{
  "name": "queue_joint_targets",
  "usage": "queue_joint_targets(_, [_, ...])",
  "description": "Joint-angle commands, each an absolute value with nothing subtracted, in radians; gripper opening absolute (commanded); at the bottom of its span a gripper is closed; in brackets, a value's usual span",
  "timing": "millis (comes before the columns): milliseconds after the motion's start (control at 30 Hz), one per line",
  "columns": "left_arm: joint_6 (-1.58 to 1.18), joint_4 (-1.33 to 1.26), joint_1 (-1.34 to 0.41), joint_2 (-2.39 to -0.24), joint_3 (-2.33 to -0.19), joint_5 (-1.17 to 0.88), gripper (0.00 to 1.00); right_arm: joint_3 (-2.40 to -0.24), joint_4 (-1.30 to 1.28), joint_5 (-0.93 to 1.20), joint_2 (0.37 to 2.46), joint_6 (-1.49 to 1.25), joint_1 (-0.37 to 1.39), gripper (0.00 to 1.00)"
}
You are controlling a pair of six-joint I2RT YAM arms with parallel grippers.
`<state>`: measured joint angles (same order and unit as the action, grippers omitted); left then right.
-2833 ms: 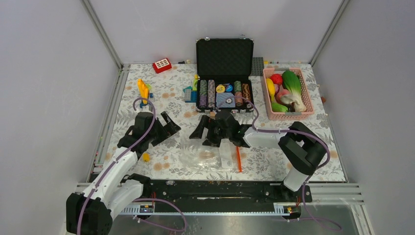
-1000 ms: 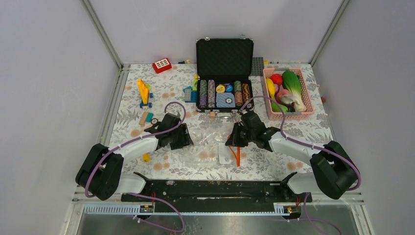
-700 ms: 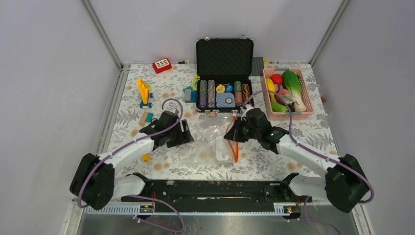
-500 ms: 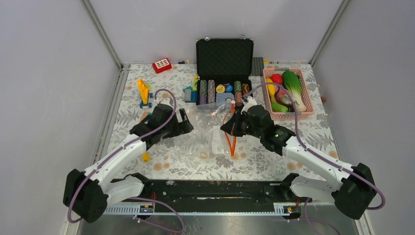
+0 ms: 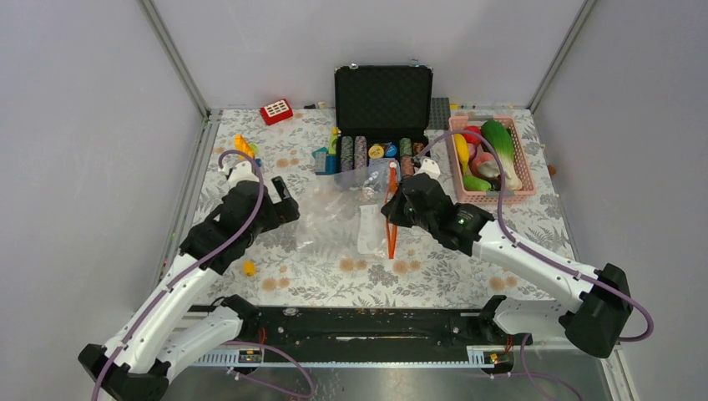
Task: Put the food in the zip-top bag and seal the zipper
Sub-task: Pick up the zipper food storage bag at the center of the board.
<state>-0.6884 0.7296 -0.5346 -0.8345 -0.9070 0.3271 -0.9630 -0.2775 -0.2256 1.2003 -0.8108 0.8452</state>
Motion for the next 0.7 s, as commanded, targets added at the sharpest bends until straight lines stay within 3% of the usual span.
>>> queue_joint_targets(0, [-0.716,0.805,-0.537,-0.801,-0.944,0.461,0.99,-0.972,-0.336,-0.309,1.166,-0.811,0.854,0.0])
queue_joint_targets(100, [-0.705,0.783,-0.538,-0.807,-0.946,0.415,0.99,-0.95,-0.341,-0.305,1.148,-0.822,0.854,0.0])
queue_joint_targets(333, [-0.664,0.388,-0.565,-0.826,-0.824,-0.172,0.99,-1.003,-0.335,-0.296,1.209,-0.921,0.865,0.0])
queue_joint_targets(667, [-0.578,0.302,-0.907,-0.992,-0.894,0.028,0.99,-1.121,-0.346,-0.304,1.301,-1.012,0.894,0.0])
